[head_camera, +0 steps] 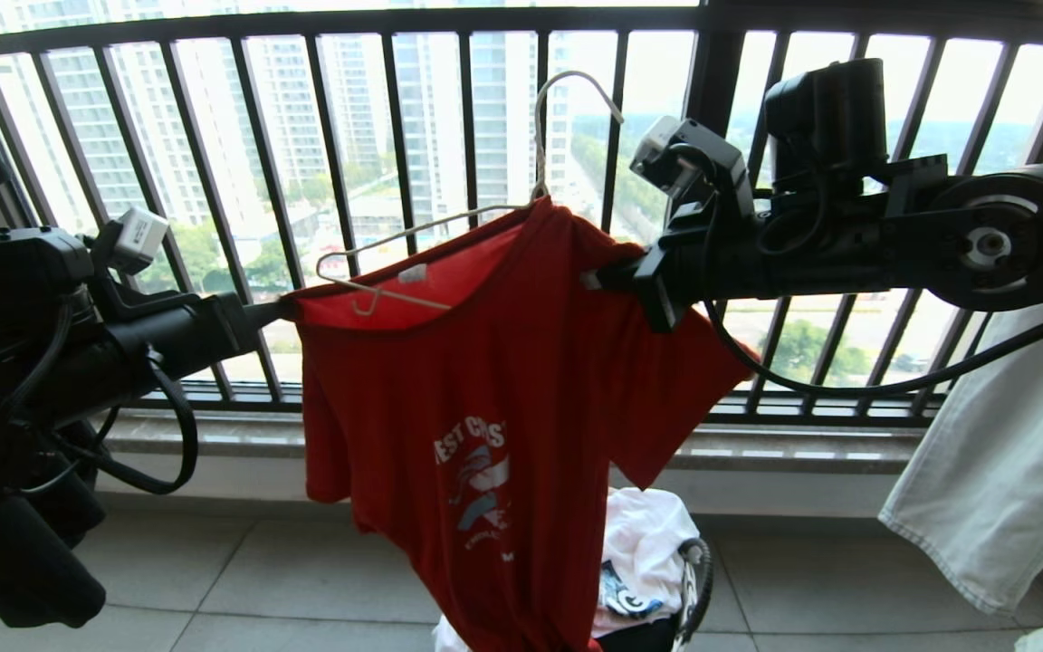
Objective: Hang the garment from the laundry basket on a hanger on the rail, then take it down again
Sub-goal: Hang the clothes on the clothes rack
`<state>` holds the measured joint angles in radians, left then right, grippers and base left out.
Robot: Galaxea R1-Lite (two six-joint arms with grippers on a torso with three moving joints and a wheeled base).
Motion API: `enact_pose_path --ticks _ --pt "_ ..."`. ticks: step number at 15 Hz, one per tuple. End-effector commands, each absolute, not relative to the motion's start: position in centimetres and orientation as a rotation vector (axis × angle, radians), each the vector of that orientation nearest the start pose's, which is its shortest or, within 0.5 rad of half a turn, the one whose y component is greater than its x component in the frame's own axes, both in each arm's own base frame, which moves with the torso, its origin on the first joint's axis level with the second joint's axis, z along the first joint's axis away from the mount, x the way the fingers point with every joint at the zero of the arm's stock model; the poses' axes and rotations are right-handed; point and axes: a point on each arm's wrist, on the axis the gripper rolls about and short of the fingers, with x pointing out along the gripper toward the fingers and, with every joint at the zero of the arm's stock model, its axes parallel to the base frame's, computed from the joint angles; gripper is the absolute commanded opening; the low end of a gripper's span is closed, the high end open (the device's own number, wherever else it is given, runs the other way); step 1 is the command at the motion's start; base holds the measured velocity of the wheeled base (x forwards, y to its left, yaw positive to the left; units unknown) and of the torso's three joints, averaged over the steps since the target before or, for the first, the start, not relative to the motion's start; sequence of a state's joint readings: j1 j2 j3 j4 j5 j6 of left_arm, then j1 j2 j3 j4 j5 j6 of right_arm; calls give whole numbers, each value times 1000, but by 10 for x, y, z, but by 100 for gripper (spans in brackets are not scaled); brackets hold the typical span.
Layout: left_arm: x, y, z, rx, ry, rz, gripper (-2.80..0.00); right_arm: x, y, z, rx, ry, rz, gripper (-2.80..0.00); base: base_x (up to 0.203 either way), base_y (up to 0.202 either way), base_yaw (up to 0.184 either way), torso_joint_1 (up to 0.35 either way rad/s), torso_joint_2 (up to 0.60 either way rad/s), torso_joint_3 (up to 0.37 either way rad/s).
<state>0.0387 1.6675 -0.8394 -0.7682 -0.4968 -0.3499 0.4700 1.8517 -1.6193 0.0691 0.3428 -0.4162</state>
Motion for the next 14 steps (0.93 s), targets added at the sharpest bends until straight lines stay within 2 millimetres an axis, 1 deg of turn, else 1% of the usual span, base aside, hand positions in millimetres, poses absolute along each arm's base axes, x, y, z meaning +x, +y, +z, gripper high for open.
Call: enact_pose_path --ticks 1,4,5,8,11,14 --pt "300 4 224 -366 108 -440 -280 324 174 286 -417 153 865 -280 0 0 0 0 0 0" --pt "302 13 232 -379 85 -414 -280 324 173 281 -432 162 870 -280 0 0 0 0 0 0" --pt "303 15 233 -386 107 -406 -280 324 174 280 -433 164 871 -280 0 0 0 0 0 0" --pt "297 17 243 -405 167 -388 -280 324 174 281 -441 156 872 -280 0 0 0 0 0 0" --pt "296 17 245 -405 161 -387 -280 324 174 282 -441 153 870 -280 0 0 0 0 0 0" --pt "290 16 251 -399 143 -394 -280 326 175 281 -443 158 863 -280 0 0 0 0 0 0"
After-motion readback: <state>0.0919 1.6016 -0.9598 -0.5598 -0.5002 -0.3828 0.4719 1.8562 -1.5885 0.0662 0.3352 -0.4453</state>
